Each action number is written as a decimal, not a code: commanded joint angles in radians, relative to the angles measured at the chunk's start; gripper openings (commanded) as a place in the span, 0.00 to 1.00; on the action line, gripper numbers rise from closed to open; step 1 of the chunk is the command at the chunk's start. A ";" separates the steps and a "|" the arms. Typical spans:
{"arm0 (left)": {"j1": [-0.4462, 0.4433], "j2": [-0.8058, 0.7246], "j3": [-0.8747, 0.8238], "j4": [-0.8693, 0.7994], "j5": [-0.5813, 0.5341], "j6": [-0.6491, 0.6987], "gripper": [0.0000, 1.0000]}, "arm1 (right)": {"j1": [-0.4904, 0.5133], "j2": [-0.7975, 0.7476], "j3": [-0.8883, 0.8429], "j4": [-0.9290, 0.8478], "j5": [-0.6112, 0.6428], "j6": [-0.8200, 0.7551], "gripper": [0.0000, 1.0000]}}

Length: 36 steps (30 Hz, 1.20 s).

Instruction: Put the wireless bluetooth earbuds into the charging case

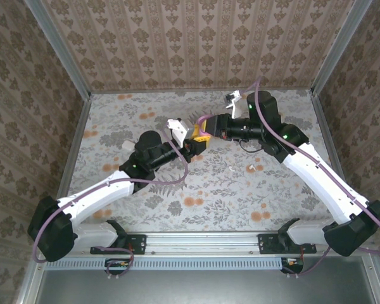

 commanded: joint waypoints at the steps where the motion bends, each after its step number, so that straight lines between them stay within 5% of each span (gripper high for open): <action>1: -0.010 0.005 0.043 0.032 0.019 0.007 0.36 | 0.011 0.018 0.034 -0.006 -0.042 -0.004 0.29; 9: -0.010 0.003 0.041 0.027 0.017 0.012 0.36 | 0.011 -0.010 0.033 -0.024 0.007 -0.029 0.29; 19: -0.011 -0.008 0.038 -0.009 0.033 0.031 0.36 | -0.057 -0.182 -0.058 -0.026 0.278 -0.030 0.38; 25: -0.014 -0.009 0.050 -0.022 0.083 0.037 0.36 | -0.179 -0.164 -0.061 -0.039 0.147 0.043 0.43; 36: -0.026 -0.001 0.078 -0.054 0.140 0.050 0.36 | -0.210 -0.074 -0.002 -0.038 -0.009 0.067 0.49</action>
